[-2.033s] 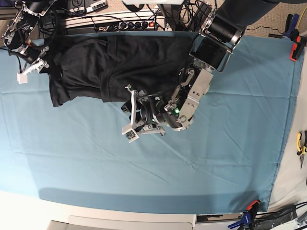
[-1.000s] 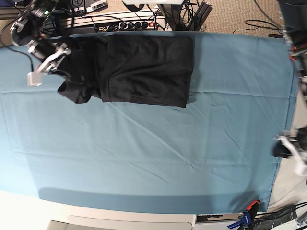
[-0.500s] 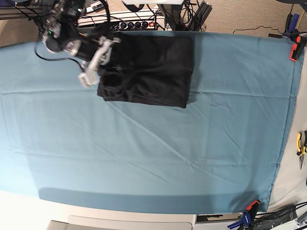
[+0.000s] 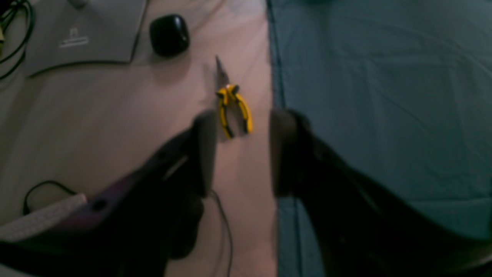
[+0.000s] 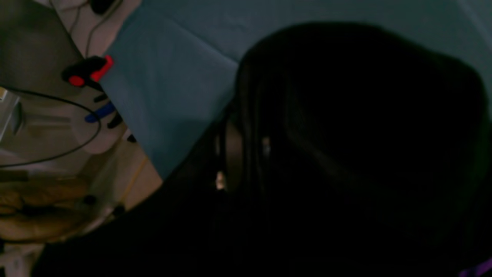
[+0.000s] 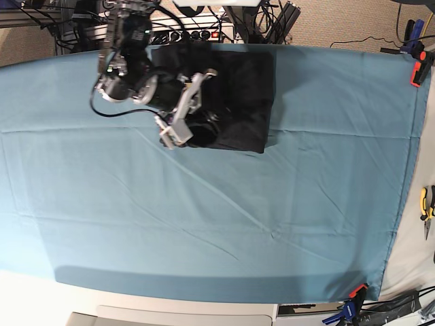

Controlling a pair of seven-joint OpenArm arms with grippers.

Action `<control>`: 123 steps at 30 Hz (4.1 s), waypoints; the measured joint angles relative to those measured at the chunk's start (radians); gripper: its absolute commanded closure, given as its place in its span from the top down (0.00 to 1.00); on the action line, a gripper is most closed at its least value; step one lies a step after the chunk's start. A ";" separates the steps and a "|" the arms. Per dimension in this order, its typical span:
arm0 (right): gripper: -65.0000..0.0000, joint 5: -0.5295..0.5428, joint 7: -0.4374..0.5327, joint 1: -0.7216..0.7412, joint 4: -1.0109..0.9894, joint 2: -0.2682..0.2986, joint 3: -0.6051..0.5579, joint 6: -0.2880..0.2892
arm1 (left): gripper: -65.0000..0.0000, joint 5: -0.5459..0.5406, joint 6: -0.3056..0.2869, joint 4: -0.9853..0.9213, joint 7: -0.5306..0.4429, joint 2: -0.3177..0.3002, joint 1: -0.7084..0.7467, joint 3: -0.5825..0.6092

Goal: Fold the T-shirt properly

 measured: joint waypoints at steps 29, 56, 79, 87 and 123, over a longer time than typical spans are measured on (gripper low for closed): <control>0.00 -0.332 0.208 0.037 -0.101 -0.046 -0.147 -0.113 | 0.37 0.000 0.000 0.000 0.000 0.000 0.000 0.000; 0.42 -0.146 0.156 0.044 -0.112 -0.044 -0.246 -0.025 | 0.37 0.000 0.000 0.000 0.000 0.000 0.000 0.000; 0.00 -0.436 0.168 0.045 0.105 -0.047 -0.350 -0.161 | 0.37 0.000 0.000 0.000 0.000 0.000 0.000 0.000; 0.00 -0.702 0.161 0.033 0.140 -0.046 -0.349 -0.357 | 0.37 0.001 0.000 0.000 -0.002 0.004 0.000 0.000; 0.00 -0.591 0.210 0.374 -0.388 -0.063 -0.420 -0.304 | 0.37 0.001 -0.002 0.000 -0.007 0.052 0.000 0.000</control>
